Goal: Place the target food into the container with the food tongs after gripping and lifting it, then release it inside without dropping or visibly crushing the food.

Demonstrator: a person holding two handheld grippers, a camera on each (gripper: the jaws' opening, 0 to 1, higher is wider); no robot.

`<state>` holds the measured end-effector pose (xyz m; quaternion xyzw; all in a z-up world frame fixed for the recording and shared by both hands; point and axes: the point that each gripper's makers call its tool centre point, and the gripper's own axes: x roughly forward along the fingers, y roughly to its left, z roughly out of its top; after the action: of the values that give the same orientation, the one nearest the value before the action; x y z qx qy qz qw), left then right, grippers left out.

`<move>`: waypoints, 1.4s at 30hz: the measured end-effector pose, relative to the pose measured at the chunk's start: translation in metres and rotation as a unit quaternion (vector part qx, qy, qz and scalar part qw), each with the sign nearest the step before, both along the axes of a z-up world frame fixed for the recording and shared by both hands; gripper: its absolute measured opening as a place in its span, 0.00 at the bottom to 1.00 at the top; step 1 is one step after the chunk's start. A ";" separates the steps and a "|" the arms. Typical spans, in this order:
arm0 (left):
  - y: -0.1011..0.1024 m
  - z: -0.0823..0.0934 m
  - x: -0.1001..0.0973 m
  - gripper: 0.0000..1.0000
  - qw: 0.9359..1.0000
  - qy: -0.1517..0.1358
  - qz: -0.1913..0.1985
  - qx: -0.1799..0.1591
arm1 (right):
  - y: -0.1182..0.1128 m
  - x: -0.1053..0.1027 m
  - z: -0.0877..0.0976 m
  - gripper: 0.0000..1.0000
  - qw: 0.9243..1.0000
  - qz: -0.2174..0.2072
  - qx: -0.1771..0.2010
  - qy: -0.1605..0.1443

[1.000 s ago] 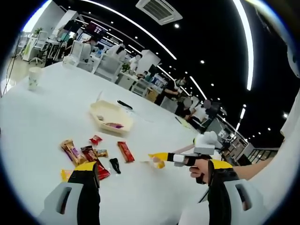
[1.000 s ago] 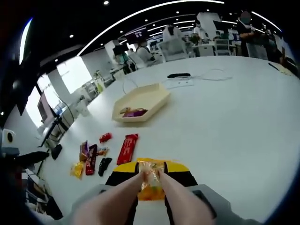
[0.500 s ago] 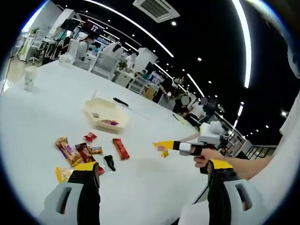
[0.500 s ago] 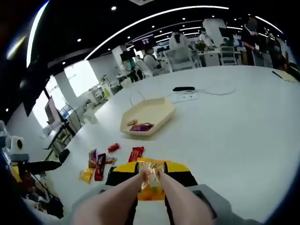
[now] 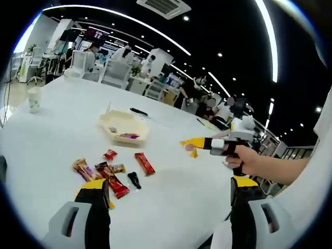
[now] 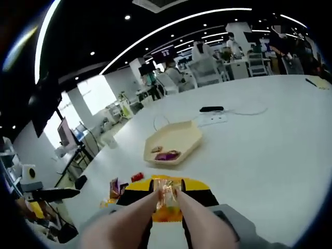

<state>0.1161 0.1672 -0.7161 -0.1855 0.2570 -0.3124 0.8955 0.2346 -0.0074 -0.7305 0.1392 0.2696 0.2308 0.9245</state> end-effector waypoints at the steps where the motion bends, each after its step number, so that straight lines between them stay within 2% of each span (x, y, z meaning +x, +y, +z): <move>1: 0.000 0.001 0.001 0.98 1.000 -0.001 0.001 -0.001 | 0.000 0.001 0.001 0.20 1.000 -0.001 0.002 -0.001; 5: 0.001 0.002 0.003 0.99 1.000 -0.006 0.005 -0.003 | 0.000 0.001 0.007 0.20 1.000 -0.004 0.018 0.003; 8: 0.007 0.001 0.004 0.99 1.000 -0.007 0.010 0.007 | 0.002 -0.001 0.008 0.20 1.000 -0.002 0.013 0.005; 17: 0.022 0.009 0.007 0.99 0.999 -0.014 0.037 -0.029 | 0.008 -0.001 0.019 0.21 1.000 0.001 0.025 0.001; 21: 0.024 0.009 0.008 0.99 0.999 -0.021 0.040 -0.021 | 0.009 -0.001 0.025 0.21 1.000 0.002 0.030 0.000; 29: 0.024 0.008 0.002 0.99 0.999 -0.022 0.041 -0.027 | 0.017 0.006 0.037 0.21 0.999 0.009 0.030 -0.001; 35: 0.026 0.004 -0.003 0.99 0.999 -0.013 0.032 -0.021 | 0.023 0.014 0.056 0.21 0.999 0.011 0.043 -0.020; 42: 0.031 0.008 0.000 0.99 0.999 -0.017 0.038 -0.023 | 0.023 0.017 0.065 0.21 0.999 0.016 0.042 -0.030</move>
<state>0.1161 0.1985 -0.7079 -0.2101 0.2273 -0.2873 0.9064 0.2511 0.0159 -0.6656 0.1667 0.2343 0.2612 0.9215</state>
